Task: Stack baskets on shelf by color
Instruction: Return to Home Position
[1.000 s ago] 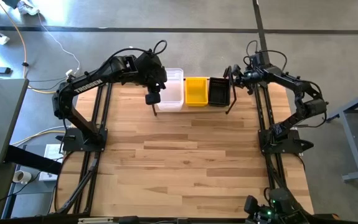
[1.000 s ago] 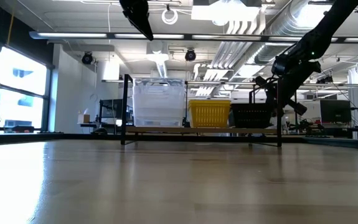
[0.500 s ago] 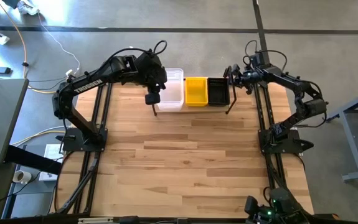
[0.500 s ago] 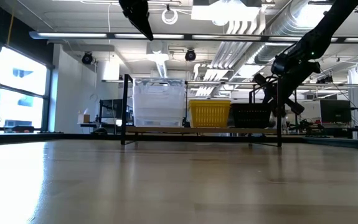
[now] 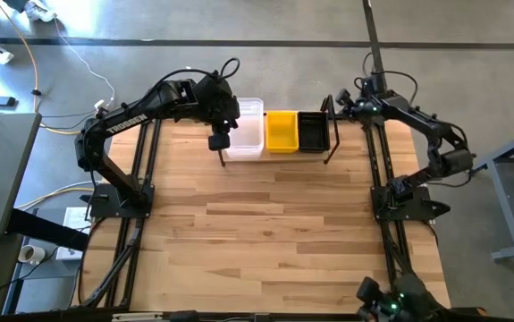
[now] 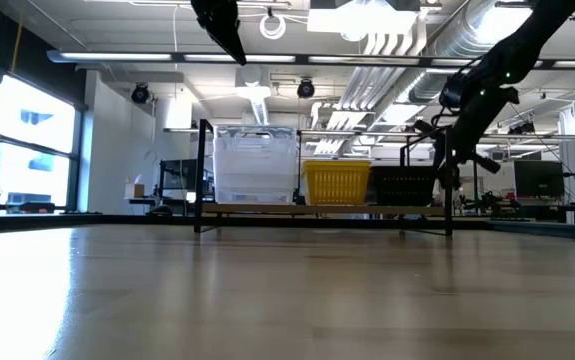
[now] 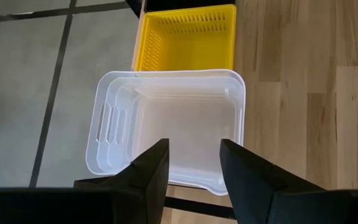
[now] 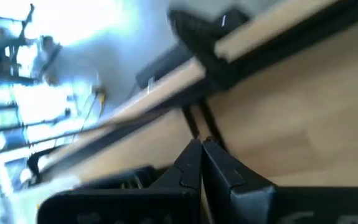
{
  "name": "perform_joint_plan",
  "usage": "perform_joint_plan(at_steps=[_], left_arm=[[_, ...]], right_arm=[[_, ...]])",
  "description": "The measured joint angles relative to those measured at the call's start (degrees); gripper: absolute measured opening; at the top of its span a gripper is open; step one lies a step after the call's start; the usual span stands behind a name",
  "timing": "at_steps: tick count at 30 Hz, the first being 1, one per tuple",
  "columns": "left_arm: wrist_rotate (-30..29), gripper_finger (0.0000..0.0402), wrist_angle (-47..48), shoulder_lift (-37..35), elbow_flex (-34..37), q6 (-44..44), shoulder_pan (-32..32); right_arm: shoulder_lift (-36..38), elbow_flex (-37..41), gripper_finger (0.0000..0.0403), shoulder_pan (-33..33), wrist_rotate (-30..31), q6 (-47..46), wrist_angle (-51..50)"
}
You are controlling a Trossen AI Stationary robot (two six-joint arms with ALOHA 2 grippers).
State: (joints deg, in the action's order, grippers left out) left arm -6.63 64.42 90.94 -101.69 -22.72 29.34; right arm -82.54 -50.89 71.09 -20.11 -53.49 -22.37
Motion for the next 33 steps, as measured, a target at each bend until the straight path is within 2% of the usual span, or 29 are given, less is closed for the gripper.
perform_joint_plan(at_steps=[5, 11, 17, 22, 25, 33], left_arm=[[1.2, 0.0132, 0.4, 0.0, 0.0, 2.0, 0.0], [11.5, 0.0131, 1.8, -1.8, 2.0, 4.6, 1.1], [12.3, 0.0131, -2.4, -7.5, 9.1, 7.7, 1.8], [15.3, 0.0131, -10.9, -15.1, 18.4, 10.9, 1.5], [15.1, 0.0131, -14.9, -19.9, 24.4, 13.4, 0.8], [15.0, 0.0131, -28.7, -33.9, 40.9, 19.1, -1.2]], right_arm=[[6.1, 0.0, 0.0000, 0.2, 9.4, -0.1, -1.1], [11.6, 0.0, 0.0000, -1.2, 12.7, 2.7, 0.4], [18.6, 0.0, 0.0000, -5.9, 15.4, 6.3, 0.4], [24.1, 0.0, 0.0000, -13.3, 15.5, 9.4, 0.4], [26.3, 0.0, 0.0000, -19.2, 15.6, 10.9, 0.4], [28.3, 0.0, 0.0000, -35.6, 19.7, 15.0, 1.4]])
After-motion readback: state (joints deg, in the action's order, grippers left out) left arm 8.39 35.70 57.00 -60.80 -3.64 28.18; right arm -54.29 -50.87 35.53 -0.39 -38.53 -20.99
